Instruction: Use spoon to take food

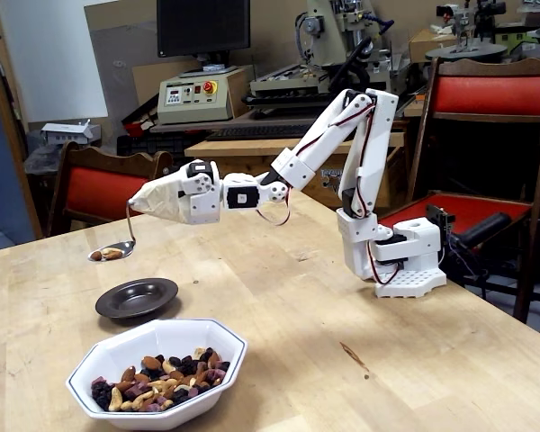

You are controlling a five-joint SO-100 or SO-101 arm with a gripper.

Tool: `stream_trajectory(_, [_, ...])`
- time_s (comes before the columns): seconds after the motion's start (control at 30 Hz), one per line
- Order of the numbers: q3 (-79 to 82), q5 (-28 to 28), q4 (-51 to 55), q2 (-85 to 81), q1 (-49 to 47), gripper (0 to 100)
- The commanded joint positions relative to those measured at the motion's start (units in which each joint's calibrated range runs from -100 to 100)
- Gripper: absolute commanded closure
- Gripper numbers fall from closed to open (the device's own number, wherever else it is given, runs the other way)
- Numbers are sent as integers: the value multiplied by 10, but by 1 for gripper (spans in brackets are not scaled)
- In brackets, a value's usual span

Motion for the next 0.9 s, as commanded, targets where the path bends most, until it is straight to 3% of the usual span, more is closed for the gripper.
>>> stream_trajectory(0.0, [-8, -2, -4, -30, 22, 96])
stream_trajectory(0.87, [-6, -2, -4, -28, 106, 96])
